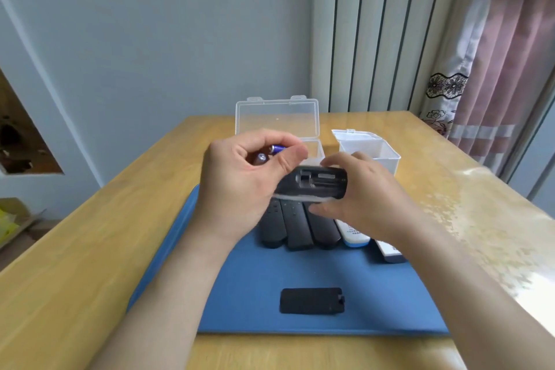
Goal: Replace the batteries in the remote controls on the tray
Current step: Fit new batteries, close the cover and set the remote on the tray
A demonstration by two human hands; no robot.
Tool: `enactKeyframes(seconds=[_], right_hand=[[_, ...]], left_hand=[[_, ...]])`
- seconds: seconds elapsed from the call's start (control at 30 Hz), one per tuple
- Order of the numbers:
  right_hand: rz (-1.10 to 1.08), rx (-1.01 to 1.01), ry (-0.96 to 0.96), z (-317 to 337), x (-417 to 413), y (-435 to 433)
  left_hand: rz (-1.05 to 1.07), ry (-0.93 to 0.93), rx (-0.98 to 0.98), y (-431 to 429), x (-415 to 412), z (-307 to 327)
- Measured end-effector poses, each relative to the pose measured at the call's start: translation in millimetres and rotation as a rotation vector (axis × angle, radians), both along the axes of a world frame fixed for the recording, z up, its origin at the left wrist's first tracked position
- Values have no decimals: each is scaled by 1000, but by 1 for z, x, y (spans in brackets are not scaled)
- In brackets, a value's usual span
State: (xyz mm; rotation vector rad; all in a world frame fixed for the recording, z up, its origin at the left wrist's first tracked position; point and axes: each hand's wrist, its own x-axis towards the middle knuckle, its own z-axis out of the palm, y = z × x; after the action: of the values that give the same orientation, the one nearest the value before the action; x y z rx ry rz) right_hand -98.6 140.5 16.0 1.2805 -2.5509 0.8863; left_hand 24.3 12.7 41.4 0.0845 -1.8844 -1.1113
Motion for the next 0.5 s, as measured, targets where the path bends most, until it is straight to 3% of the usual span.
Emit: enactKeyframes(seconds=[0.13,0.33,0.5], right_hand=[[-61,-233,-73,-9,4,-11],[-103,-203,120,-15,10,-16],[-104,-202,196,-14,14,-18]], left_hand=[[46,-149,-163,-7,-10,-17],[266,-84,-431,-4,-12,-22],[253,-23,-432,-6,-16,-29]])
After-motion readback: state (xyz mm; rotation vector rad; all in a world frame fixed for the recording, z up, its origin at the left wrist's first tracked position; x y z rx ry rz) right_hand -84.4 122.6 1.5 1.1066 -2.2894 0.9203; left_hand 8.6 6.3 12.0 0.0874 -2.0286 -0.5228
